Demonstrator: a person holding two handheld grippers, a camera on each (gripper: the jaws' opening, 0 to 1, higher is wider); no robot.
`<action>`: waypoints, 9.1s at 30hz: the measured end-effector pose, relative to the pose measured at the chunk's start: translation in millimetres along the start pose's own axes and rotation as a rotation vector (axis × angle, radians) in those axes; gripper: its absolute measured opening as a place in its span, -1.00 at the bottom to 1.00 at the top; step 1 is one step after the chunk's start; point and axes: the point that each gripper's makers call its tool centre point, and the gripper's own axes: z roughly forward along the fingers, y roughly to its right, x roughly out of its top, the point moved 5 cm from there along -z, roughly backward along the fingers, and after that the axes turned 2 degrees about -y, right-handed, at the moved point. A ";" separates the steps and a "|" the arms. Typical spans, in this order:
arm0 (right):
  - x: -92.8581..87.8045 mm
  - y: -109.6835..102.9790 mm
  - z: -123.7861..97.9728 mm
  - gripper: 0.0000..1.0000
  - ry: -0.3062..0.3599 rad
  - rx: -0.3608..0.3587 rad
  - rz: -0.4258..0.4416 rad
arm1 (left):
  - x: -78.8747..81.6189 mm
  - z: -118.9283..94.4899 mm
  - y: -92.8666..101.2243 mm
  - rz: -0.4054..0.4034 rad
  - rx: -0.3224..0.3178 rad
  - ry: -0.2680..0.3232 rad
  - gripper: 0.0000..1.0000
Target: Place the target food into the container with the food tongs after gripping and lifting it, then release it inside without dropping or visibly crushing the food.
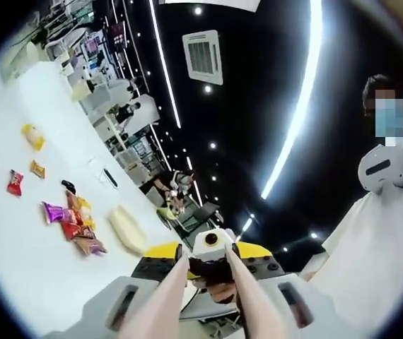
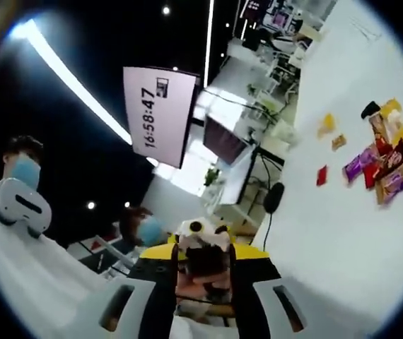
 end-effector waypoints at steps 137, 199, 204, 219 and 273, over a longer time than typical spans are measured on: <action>13.8 94.1 -104.4 0.13 -0.053 -0.791 -0.514 | -8.7 82.2 -119.9 0.837 0.382 -0.572 -0.44; 11.9 101.4 -139.7 0.09 -0.038 -0.859 -0.437 | -50.7 118.7 -177.4 0.899 0.326 -0.815 -0.52; 13.3 100.5 -134.0 0.09 -0.038 -0.847 -0.441 | -47.5 104.1 -172.4 0.898 0.354 -0.810 -0.52; 8.1 95.5 -132.8 0.09 -0.032 -0.847 -0.437 | -45.7 120.3 -168.4 0.885 0.405 -0.798 -0.45; 13.9 87.4 -123.3 0.02 0.119 -0.831 -0.433 | -8.7 91.6 -103.5 0.822 0.480 -0.662 -0.65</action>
